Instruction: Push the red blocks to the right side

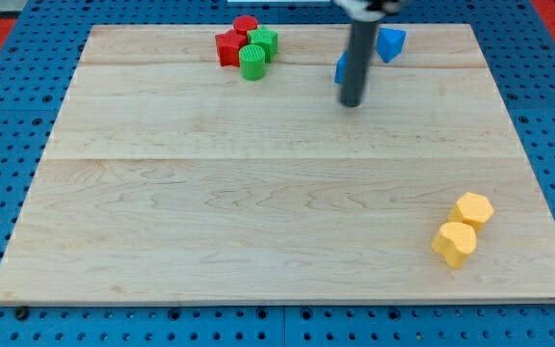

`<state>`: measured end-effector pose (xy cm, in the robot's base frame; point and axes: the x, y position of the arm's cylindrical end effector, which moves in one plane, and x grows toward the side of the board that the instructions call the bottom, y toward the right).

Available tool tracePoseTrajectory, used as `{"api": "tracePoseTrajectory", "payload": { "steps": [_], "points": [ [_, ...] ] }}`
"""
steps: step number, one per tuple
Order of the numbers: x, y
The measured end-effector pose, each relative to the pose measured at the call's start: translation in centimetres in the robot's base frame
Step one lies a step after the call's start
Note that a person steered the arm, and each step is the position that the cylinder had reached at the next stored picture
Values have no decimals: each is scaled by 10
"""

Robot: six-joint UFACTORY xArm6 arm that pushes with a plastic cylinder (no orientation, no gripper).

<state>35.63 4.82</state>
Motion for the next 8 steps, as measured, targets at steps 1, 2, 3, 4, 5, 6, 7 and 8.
{"api": "tracePoseTrajectory", "payload": {
  "steps": [1,2,3,4,5,6,7,8],
  "points": [
    [-20,-113],
    [-81,-181],
    [-138,-202],
    [-148,-119],
    [-158,-95],
    [-164,-112],
    [-164,-103],
    [-163,-74]
  ]
}}
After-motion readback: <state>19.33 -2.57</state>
